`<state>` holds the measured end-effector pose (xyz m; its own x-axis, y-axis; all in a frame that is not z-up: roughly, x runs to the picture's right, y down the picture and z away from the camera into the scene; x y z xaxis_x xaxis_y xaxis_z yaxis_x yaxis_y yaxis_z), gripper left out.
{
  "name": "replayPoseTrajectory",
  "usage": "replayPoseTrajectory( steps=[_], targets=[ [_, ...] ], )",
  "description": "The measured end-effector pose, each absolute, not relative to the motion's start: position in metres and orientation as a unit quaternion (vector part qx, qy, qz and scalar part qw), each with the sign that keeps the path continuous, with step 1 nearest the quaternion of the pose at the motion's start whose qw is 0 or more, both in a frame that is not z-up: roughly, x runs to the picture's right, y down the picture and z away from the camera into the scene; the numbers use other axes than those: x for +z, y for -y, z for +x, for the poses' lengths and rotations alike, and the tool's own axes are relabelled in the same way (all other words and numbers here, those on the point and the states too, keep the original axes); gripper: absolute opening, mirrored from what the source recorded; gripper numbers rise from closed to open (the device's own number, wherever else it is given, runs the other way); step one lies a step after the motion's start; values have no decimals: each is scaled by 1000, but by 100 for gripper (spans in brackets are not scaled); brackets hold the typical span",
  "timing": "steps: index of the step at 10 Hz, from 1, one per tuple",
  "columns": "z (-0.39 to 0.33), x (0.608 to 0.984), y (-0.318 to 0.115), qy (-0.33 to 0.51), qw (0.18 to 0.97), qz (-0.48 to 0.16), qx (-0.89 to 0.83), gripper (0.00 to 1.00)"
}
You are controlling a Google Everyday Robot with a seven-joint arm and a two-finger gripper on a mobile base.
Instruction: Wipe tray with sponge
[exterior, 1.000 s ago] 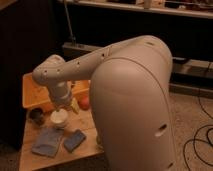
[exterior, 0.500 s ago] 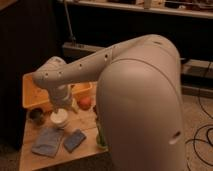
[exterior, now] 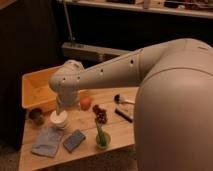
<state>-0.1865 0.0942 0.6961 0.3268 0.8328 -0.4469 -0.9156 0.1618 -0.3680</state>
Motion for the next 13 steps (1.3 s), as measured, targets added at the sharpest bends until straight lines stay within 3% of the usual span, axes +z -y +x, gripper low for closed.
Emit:
replayPoseTrajectory(
  steps=[4, 8, 13],
  targets=[
    [-189, 693, -91, -33, 785, -304, 538, 65],
    [-182, 677, -60, 67, 885, -295, 353, 65],
    [-180, 661, -38, 101, 919, -290, 248, 65]
  ],
)
